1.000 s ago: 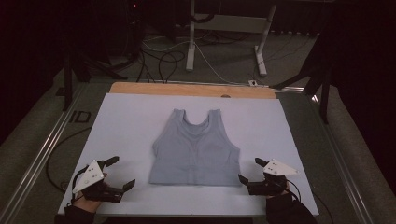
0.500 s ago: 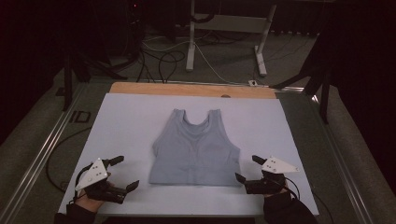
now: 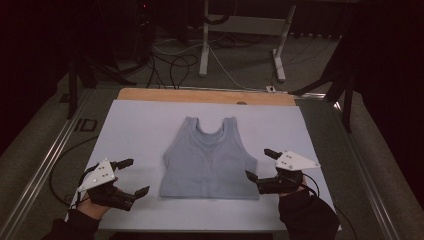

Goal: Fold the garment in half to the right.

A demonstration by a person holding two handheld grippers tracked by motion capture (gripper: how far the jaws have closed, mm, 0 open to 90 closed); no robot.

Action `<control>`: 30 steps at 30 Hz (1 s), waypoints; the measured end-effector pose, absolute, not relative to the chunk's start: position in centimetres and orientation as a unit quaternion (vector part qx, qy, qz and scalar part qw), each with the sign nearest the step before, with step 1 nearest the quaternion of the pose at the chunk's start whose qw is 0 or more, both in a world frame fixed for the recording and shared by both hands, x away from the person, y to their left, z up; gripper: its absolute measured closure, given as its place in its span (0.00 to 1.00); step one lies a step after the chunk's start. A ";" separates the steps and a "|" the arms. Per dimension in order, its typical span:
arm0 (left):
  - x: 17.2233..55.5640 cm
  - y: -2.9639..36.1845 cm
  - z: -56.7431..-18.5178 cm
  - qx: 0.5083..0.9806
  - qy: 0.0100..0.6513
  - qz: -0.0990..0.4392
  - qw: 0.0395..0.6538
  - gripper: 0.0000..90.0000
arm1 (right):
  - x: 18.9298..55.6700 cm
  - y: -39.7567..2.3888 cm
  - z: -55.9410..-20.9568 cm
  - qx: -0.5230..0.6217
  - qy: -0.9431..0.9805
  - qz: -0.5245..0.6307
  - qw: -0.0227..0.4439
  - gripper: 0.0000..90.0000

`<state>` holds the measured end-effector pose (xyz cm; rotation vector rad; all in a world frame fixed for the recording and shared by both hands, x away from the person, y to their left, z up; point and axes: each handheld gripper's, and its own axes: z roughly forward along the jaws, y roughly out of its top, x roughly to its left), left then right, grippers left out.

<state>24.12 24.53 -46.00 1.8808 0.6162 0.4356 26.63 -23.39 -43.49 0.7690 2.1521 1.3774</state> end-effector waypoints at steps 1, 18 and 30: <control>24.2 24.5 -45.9 0.789 0.258 0.181 0.528 0.00 | 26.9 -23.2 -43.3 0.279 0.783 0.504 0.234 0.09; 24.9 23.2 -43.9 0.788 0.274 0.180 0.522 0.00 | 30.4 -19.2 -41.4 0.246 0.788 0.518 0.224 0.09; 25.0 22.4 -44.1 0.801 0.290 0.182 0.491 0.00 | 32.9 -16.4 -40.7 0.230 0.794 0.518 0.219 0.09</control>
